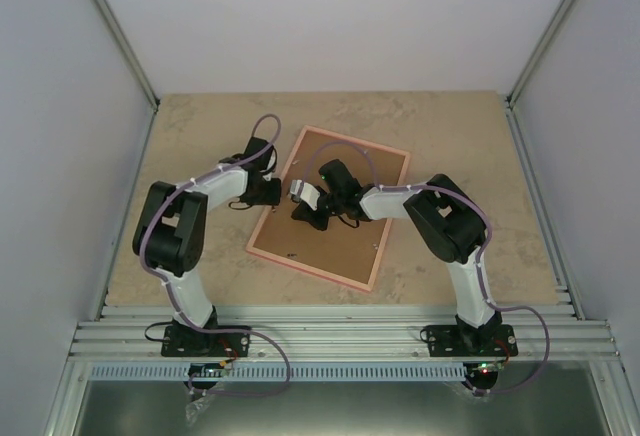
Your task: Put the photo into the frame
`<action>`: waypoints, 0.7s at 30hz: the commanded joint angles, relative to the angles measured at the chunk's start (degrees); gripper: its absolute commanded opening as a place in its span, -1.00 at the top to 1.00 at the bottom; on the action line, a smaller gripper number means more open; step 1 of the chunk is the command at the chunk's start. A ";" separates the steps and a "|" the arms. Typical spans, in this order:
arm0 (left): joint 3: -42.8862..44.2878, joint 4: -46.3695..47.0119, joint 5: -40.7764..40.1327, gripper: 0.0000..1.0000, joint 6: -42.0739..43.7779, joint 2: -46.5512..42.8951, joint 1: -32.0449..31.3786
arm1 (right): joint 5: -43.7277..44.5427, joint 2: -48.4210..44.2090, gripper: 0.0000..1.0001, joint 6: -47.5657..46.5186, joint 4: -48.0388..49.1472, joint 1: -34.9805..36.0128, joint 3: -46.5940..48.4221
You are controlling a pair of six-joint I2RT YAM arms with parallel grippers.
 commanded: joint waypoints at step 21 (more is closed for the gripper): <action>-3.03 -14.76 -3.89 0.22 -1.20 1.41 0.09 | 8.35 4.65 0.88 0.71 -10.24 -1.10 -1.34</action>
